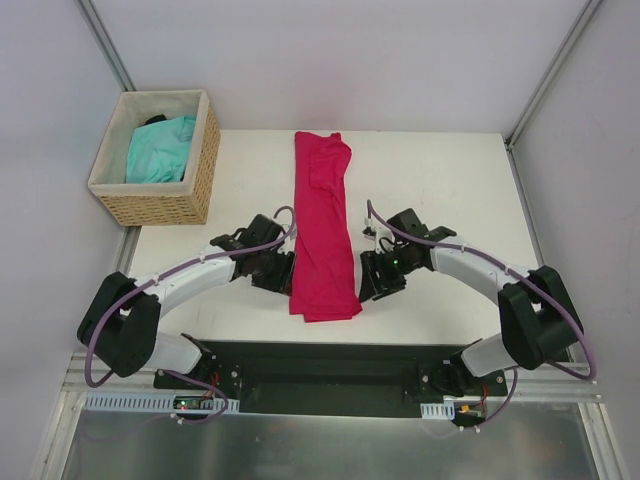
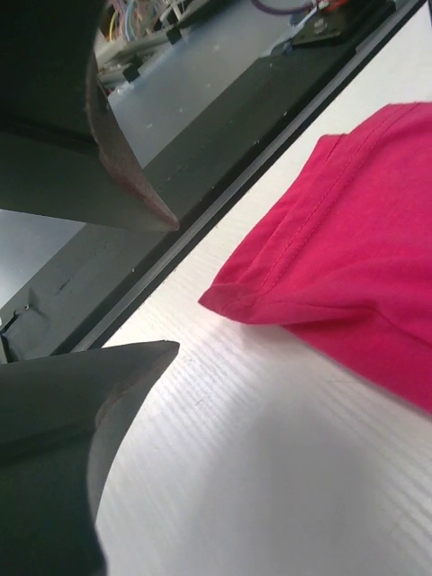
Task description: Fold and stack the t-shirts
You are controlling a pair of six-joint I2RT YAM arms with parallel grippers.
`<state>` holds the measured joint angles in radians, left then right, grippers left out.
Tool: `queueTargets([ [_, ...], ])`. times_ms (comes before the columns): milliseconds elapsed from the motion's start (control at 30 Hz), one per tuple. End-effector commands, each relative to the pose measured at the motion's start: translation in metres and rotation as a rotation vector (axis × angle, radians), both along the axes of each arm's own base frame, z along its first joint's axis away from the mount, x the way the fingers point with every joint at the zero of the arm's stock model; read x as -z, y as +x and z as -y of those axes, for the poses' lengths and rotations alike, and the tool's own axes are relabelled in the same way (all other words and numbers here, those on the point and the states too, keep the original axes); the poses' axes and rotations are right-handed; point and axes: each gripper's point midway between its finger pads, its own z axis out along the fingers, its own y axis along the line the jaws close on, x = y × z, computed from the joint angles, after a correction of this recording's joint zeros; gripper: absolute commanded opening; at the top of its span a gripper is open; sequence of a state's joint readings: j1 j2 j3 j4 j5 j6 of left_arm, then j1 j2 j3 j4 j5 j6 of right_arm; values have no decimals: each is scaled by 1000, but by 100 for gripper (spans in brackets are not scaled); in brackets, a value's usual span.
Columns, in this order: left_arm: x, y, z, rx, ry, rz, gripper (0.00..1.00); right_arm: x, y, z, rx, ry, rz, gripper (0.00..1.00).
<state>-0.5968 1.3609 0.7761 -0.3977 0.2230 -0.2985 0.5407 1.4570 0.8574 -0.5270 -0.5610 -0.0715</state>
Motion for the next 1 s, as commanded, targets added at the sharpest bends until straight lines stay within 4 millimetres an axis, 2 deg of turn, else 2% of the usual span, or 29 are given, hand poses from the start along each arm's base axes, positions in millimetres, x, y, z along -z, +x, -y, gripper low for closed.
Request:
queueTargets([
  [0, 2, 4, 2, -8, 8, 17, 46, -8, 3, -16, 9, 116, -41, 54],
  [233, 5, 5, -6, -33, 39, 30, 47, 4, -1, -21, 24, 173, -139, 49],
  [467, 9, 3, -15, -65, 72, 24, 47, 14, -6, -18, 62, 139, -186, 49],
  [733, 18, 1, -13, -68, 80, -21, 47, 24, -13, -17, 59, 123, -238, 49],
  [967, 23, 6, -3, -65, 53, -37, 47, 32, -16, -22, 31, 109, -255, 46],
])
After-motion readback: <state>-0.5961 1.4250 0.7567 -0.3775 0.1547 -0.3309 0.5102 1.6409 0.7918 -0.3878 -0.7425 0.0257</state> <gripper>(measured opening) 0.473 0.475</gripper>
